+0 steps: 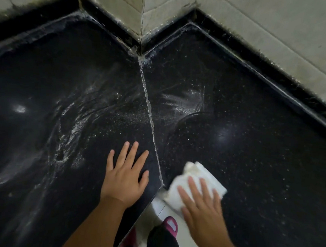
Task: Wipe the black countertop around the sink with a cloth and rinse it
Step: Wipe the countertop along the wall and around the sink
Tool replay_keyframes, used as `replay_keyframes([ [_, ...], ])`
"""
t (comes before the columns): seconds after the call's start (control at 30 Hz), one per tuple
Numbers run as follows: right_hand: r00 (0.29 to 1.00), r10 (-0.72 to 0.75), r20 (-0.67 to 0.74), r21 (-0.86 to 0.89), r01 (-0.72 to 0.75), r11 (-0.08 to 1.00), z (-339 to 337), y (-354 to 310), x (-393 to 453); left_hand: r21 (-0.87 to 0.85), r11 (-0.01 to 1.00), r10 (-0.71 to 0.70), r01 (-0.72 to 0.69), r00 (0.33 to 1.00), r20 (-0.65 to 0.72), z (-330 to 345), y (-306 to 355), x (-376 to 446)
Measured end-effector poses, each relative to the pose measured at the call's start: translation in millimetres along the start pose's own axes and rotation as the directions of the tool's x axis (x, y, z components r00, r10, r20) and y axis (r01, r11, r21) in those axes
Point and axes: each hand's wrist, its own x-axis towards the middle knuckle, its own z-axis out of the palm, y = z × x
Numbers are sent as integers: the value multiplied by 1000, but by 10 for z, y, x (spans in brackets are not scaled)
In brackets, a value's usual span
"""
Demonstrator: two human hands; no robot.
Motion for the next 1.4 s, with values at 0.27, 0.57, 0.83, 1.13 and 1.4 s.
replay_keyframes([
  [0.27, 808, 581, 99, 146, -589, 795, -513, 944, 683, -50, 999, -20, 21, 1000, 19, -15, 3, 1],
  [0.57, 983, 148, 110, 66, -156, 986, -661, 35, 1945, -28, 1000, -12, 14, 998, 56, -38, -2, -2],
  [0.83, 999, -48, 13, 38, 48, 998, -191, 671, 420, -13, 999, -51, 52, 994, 100, -56, -29, -12],
  [1.13, 854, 511, 97, 210, -519, 829, -943, 1323, 2010, 17, 996, -85, 84, 974, 208, -171, 31, -11],
  [1.4, 987, -137, 78, 19, 136, 990, -706, 193, 2049, -69, 994, -77, 83, 994, 80, -224, -46, 67],
])
